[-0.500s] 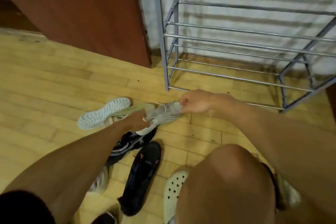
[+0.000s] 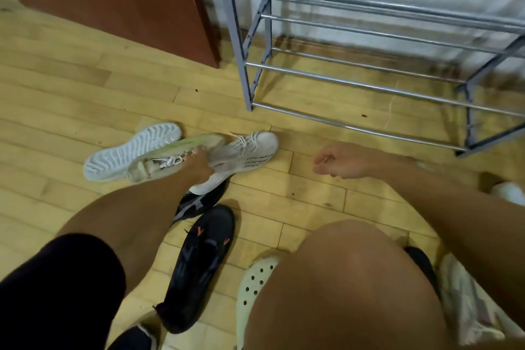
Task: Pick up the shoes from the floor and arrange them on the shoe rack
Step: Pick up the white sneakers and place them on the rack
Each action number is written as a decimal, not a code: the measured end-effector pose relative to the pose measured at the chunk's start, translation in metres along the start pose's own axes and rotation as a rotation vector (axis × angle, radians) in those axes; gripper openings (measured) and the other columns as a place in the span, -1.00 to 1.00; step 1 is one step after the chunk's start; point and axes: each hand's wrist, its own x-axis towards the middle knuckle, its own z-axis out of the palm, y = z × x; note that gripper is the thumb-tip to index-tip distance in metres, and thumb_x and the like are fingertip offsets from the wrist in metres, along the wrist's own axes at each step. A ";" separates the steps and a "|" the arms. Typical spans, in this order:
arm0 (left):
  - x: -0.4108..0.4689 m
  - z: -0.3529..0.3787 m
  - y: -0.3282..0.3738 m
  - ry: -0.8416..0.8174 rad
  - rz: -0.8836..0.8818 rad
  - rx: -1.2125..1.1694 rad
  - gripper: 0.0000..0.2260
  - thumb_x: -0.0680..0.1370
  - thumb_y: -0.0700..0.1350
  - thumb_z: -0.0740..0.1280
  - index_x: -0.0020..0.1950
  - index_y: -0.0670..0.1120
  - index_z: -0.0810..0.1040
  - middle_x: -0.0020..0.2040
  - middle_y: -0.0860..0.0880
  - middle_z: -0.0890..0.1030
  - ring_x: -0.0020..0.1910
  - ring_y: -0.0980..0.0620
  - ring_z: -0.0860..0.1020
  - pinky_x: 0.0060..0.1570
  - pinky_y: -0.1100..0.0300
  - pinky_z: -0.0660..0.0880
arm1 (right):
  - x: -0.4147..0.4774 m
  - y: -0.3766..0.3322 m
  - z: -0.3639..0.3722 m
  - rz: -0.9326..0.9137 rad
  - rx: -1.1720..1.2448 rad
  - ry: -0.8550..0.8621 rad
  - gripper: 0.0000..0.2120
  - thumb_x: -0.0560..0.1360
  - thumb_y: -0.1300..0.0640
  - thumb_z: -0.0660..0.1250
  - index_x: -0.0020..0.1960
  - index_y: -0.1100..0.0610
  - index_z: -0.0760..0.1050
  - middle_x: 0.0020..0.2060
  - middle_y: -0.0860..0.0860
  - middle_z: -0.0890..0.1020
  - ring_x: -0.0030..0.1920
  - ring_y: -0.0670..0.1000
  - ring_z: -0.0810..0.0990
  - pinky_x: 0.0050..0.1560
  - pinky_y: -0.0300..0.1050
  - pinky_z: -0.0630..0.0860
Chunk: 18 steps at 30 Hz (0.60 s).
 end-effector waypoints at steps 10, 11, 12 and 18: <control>-0.005 -0.014 -0.008 -0.277 -0.057 -0.181 -0.41 0.42 -0.16 0.49 0.39 -0.14 0.35 0.16 -0.23 0.56 -0.01 -0.17 0.59 -0.05 -0.02 0.62 | -0.001 0.017 0.006 0.096 0.080 -0.021 -0.61 0.54 -0.04 0.30 0.28 0.13 0.49 0.17 0.08 0.58 0.06 0.08 0.62 -0.19 -0.19 0.50; -0.011 -0.020 -0.005 -0.330 -0.097 -0.220 -0.57 0.43 -0.15 0.48 0.23 -0.22 0.43 0.01 -0.21 0.59 -0.08 -0.13 0.58 -0.01 0.00 0.59 | -0.008 0.014 0.003 0.102 0.078 -0.009 -0.61 0.54 -0.04 0.30 0.29 0.13 0.49 0.17 0.08 0.58 0.06 0.07 0.62 -0.16 -0.19 0.51; -0.017 -0.024 -0.004 -0.382 -0.128 -0.250 -0.70 0.45 -0.14 0.47 0.05 -0.25 0.46 -0.14 -0.17 0.56 -0.18 -0.08 0.55 -0.03 0.04 0.58 | -0.016 0.012 0.001 0.102 0.076 0.002 -0.62 0.55 -0.03 0.29 0.29 0.13 0.48 0.17 0.07 0.57 0.06 0.06 0.61 -0.12 -0.17 0.51; -0.077 -0.058 0.029 -0.402 0.010 -0.322 -0.69 0.47 -0.21 0.43 -0.39 -0.18 0.38 -0.50 -0.07 0.34 -0.45 0.02 0.35 -0.36 0.16 0.46 | -0.073 -0.006 -0.018 0.078 -0.034 0.078 -0.69 0.54 -0.01 0.27 0.17 0.15 0.55 0.13 0.17 0.63 0.03 0.15 0.64 0.09 0.04 0.56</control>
